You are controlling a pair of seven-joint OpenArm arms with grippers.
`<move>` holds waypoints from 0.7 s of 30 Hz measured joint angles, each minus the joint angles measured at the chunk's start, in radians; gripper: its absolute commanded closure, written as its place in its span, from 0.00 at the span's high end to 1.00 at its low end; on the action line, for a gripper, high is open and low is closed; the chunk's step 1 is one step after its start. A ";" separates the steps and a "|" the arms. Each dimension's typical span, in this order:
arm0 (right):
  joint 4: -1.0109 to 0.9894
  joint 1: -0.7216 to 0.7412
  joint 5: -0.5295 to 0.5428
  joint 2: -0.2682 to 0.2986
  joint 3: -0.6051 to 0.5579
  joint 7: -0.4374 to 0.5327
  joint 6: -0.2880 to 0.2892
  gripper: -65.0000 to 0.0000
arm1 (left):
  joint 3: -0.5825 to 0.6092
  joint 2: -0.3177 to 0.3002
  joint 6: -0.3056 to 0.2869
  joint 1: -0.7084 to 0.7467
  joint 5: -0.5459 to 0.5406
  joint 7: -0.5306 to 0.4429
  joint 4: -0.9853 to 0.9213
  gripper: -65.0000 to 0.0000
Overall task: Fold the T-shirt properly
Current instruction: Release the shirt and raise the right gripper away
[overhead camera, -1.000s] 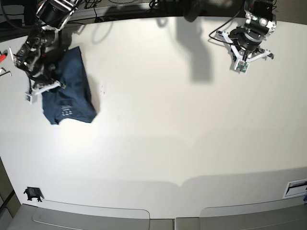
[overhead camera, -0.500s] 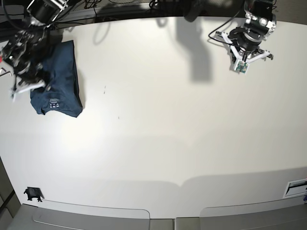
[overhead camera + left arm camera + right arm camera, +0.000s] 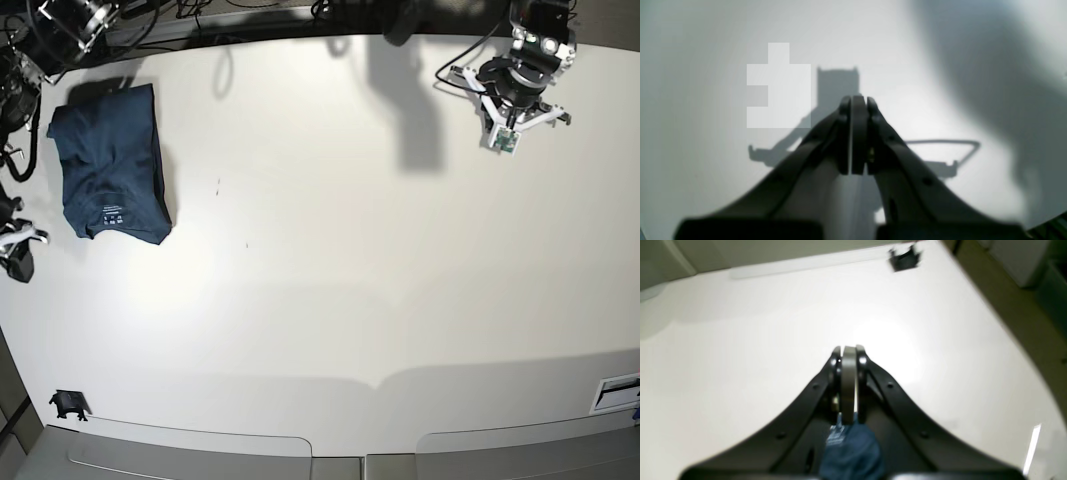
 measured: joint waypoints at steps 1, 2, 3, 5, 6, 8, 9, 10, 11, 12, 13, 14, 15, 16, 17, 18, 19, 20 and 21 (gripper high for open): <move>0.000 -0.014 0.019 -0.002 0.000 -0.008 0.000 0.00 | 0.000 0.000 0.000 0.000 0.006 -0.018 0.000 0.00; 0.000 -0.022 0.035 -0.003 0.000 -0.011 0.000 0.00 | 0.000 0.000 0.000 0.000 0.010 -0.032 0.003 0.00; 0.000 -0.025 0.054 -0.003 0.000 -0.020 0.008 0.00 | 0.000 0.000 -0.001 0.000 0.034 -0.039 0.017 0.00; 0.003 -0.023 0.081 -0.002 0.000 -0.041 0.031 0.00 | 0.000 0.001 -0.001 0.001 0.082 -0.034 0.088 0.00; 0.003 -0.021 0.108 -0.003 0.000 -0.051 0.043 0.00 | 0.000 0.000 0.000 0.000 0.106 -0.016 0.138 0.00; 0.004 -0.020 0.119 -0.003 0.000 -0.056 0.057 0.00 | 0.000 0.000 0.005 0.004 0.147 0.024 0.236 0.00; 0.005 -0.021 0.120 -0.002 0.000 -0.063 0.057 0.00 | 0.000 0.000 0.032 0.024 0.167 0.031 0.282 0.00; 0.005 -0.026 0.120 0.000 0.000 -0.064 0.057 0.00 | -0.001 0.000 0.063 0.056 0.179 0.030 0.324 0.00; 0.005 -0.034 0.134 0.000 0.000 -0.072 0.061 0.00 | -0.001 0.000 0.072 0.096 0.206 0.023 0.349 0.00; 0.005 -0.047 0.153 0.000 0.000 -0.074 0.068 0.00 | -0.002 0.000 0.090 0.130 0.232 0.025 0.349 0.00; 0.006 -0.061 0.176 0.000 0.000 -0.083 0.076 0.00 | -0.001 0.001 0.086 0.156 0.288 0.027 0.337 0.00; 0.011 -0.079 0.185 0.000 0.001 -0.096 0.077 0.00 | 0.000 0.003 0.091 0.180 0.328 0.042 0.334 0.00; 0.016 -0.097 0.200 -0.002 0.003 -0.114 0.084 0.00 | -0.001 0.002 0.095 0.199 0.365 0.042 0.335 0.00; 0.020 -0.113 0.225 -0.003 0.003 -0.127 0.091 0.00 | -0.002 0.001 0.097 0.212 0.390 0.048 0.336 0.00; 0.026 -0.129 0.251 -0.003 0.003 -0.141 0.099 0.00 | -0.002 0.000 0.097 0.227 0.408 0.055 0.336 0.00; 0.036 -0.144 0.266 -0.003 0.005 -0.153 0.112 0.00 | -0.003 0.000 0.098 0.245 0.424 0.054 0.336 0.00; 0.045 -0.161 0.288 -0.002 0.009 -0.174 0.117 0.00 | -0.002 0.000 0.113 0.266 0.439 0.053 0.336 0.00; 0.053 -0.180 0.309 -0.002 0.010 -0.188 0.128 0.00 | -0.002 0.001 0.119 0.285 0.451 0.056 0.336 0.00; 0.060 -0.201 0.329 -0.002 0.011 -0.211 0.136 0.00 | -0.002 0.000 0.123 0.301 0.465 0.063 0.336 0.00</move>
